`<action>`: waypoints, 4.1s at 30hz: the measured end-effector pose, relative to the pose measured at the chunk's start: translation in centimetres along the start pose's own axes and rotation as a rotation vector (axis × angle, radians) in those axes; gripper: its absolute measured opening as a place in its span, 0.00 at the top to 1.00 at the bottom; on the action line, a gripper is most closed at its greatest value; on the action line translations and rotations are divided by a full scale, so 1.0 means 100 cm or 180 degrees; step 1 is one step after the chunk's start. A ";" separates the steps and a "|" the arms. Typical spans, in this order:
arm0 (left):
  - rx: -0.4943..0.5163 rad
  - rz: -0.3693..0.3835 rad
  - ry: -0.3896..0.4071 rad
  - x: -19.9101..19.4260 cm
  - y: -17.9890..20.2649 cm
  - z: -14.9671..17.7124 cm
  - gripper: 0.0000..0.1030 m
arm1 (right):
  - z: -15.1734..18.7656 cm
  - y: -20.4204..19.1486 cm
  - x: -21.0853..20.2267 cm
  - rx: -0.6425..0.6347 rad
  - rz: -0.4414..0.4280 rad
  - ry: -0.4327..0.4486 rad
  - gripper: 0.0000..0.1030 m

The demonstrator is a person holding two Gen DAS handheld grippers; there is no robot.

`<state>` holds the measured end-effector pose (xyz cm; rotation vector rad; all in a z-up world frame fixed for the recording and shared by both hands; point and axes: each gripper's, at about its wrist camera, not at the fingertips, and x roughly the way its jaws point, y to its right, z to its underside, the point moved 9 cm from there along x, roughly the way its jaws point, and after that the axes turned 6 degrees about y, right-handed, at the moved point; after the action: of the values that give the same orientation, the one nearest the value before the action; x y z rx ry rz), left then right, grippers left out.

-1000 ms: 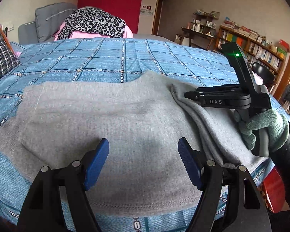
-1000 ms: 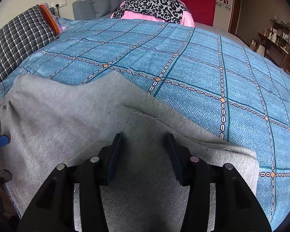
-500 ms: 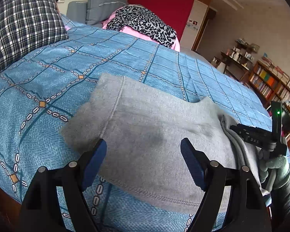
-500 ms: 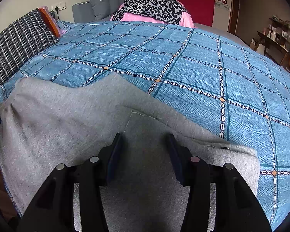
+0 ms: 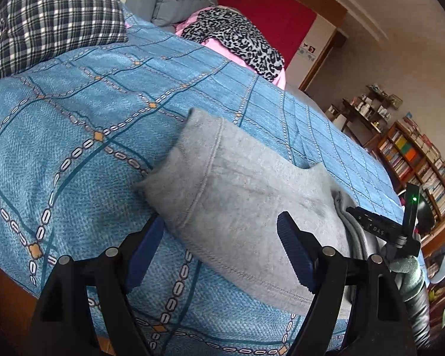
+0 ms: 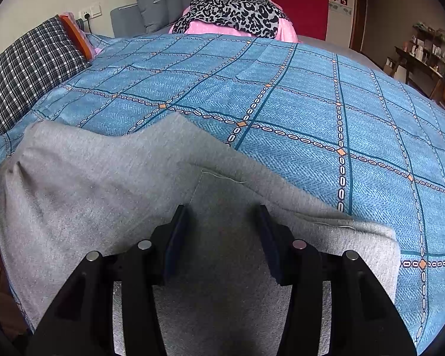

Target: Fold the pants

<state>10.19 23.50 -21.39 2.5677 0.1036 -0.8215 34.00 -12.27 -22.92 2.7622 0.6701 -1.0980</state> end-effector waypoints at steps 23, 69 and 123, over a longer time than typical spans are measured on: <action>-0.0678 0.0429 -0.0051 0.044 -0.012 -0.020 0.33 | 0.000 0.001 -0.001 0.0021 -0.0017 0.0012 0.52; 0.1518 0.1849 -0.0320 -0.001 0.383 0.041 0.77 | 0.071 0.089 -0.164 0.1129 -0.0074 0.1211 0.51; 0.2043 0.1752 -0.0730 0.032 0.273 0.131 0.47 | 0.131 0.042 -0.201 0.0995 -0.0078 0.0923 0.68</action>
<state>11.25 -6.91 -22.17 2.7944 -1.0414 -1.0252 14.64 -26.53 -19.35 3.2310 0.6064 -0.8789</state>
